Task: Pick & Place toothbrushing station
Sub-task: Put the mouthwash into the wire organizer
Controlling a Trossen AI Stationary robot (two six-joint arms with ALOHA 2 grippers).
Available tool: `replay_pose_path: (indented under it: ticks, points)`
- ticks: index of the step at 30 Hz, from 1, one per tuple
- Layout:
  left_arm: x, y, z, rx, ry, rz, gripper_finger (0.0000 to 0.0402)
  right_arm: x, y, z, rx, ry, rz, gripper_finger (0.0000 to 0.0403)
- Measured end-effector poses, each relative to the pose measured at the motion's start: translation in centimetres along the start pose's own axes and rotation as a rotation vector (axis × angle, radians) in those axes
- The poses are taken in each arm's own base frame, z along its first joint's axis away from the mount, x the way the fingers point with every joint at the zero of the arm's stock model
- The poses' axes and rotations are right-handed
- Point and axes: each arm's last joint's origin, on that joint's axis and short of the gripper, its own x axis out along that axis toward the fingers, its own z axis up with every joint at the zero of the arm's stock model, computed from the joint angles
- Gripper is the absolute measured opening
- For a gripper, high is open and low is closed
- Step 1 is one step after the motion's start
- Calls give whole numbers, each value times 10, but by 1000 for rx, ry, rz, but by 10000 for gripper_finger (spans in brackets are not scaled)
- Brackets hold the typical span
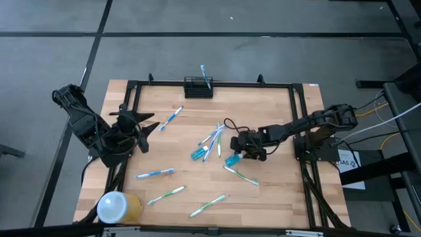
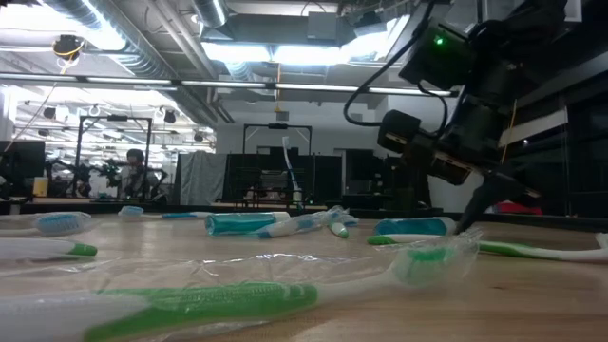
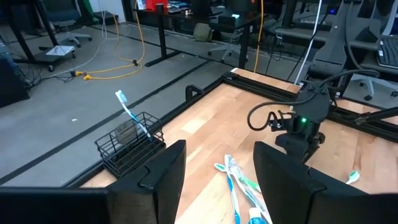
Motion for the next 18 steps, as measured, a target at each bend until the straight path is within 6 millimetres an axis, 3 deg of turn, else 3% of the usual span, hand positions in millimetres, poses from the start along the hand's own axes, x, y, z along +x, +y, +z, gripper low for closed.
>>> replay_pose_path:
  ticks: [11, 18]
  points:
    - [0, -1, 1, -16, -4, -7, 178, 19, 26, 24, 21, -62, 191, 242]
    - [0, -1, 1, -20, -5, -9, 175, 24, 52, 28, -162, -101, 121, 242]
